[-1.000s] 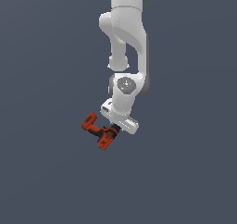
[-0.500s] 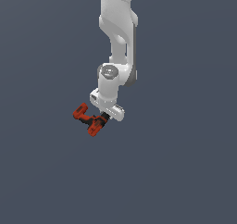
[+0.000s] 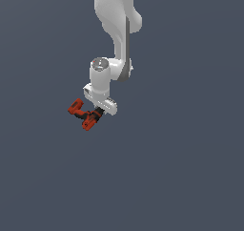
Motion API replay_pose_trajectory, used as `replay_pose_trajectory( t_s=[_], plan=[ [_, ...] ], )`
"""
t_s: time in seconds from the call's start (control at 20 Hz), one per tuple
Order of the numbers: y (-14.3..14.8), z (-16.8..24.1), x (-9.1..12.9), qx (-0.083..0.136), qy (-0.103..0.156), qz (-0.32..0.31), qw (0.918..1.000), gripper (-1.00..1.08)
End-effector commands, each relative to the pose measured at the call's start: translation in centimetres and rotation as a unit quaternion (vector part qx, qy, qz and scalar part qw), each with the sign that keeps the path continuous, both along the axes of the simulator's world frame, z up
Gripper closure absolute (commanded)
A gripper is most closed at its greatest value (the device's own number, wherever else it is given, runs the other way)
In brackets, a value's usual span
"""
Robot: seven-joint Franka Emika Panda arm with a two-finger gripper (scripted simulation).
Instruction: Pick up the object and move it to a goal position.
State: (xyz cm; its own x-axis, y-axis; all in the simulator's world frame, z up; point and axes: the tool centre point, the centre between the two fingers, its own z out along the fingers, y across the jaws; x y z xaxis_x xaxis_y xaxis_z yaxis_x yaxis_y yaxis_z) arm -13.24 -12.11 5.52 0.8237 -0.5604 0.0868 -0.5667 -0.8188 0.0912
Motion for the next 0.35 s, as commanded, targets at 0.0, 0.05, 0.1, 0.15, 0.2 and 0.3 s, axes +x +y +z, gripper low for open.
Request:
replay_pose_trajectory(
  t_s=[0.0, 0.05, 0.1, 0.15, 0.2, 0.3],
  plan=[
    [-1.1, 0.2, -0.9, -0.001, -0.002, -0.001, 1.0000, 1.08],
    [-1.3, 0.3, -1.1, -0.001, -0.002, -0.001, 1.0000, 1.08],
    [-1.6, 0.3, -1.4, -0.001, -0.002, -0.001, 1.0000, 1.08],
    [-1.8, 0.3, -1.5, -0.001, -0.002, -0.001, 1.0000, 1.08],
    [-1.9, 0.3, -1.6, -0.001, -0.002, -0.001, 1.0000, 1.08],
    [-2.1, 0.4, -1.7, -0.001, -0.002, -0.001, 1.0000, 1.08]
  ],
)
